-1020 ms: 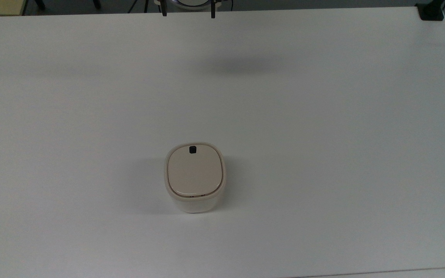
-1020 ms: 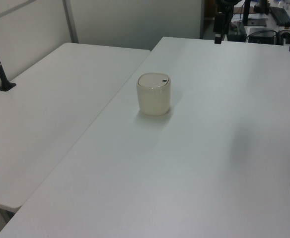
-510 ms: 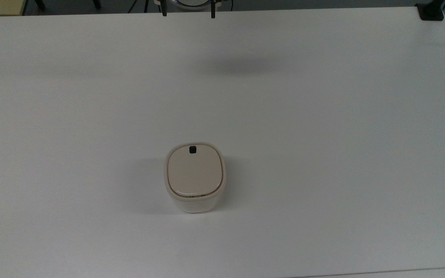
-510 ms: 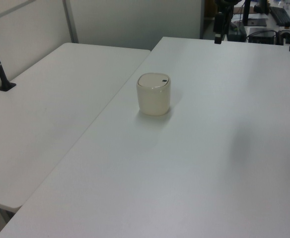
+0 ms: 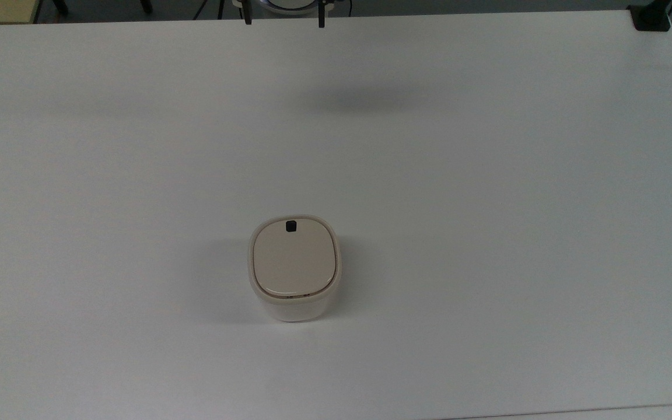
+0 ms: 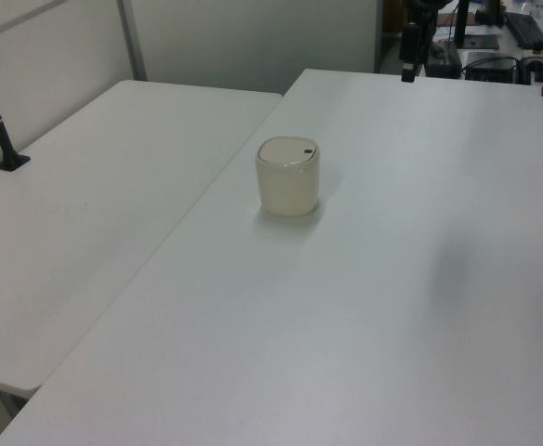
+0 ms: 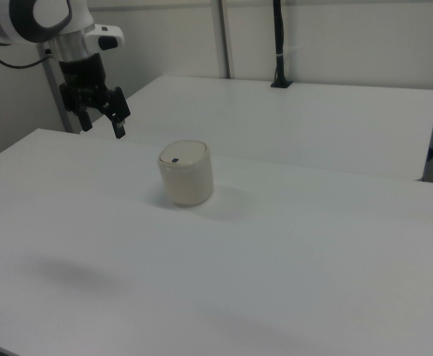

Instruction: Open the trash bin

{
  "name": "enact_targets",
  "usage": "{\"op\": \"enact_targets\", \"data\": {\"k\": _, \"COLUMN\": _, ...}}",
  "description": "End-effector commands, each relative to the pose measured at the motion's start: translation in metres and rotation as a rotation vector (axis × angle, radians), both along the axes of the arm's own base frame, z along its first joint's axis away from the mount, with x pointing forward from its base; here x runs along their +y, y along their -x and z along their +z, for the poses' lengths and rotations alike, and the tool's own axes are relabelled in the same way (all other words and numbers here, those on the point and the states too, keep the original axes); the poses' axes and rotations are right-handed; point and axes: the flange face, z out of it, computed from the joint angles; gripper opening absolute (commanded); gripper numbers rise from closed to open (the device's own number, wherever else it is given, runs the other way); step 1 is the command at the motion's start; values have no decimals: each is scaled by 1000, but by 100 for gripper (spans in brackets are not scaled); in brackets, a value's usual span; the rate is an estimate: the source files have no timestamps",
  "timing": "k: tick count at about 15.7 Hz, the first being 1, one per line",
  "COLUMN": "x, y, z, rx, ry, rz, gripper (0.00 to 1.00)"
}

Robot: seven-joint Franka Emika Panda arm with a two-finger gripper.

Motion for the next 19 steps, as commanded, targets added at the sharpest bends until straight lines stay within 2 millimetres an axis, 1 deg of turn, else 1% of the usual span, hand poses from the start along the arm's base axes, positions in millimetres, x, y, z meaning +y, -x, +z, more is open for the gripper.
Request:
{"op": "enact_targets", "data": {"k": 1, "x": -1, "y": 4, "z": 0, "rx": -23, "ry": -23, "rz": -18, "gripper": 100}}
{"op": "enact_targets", "data": {"k": 19, "x": 0, "y": 1, "z": -3, "rx": -21, "ry": -23, "rz": 16, "gripper": 100}}
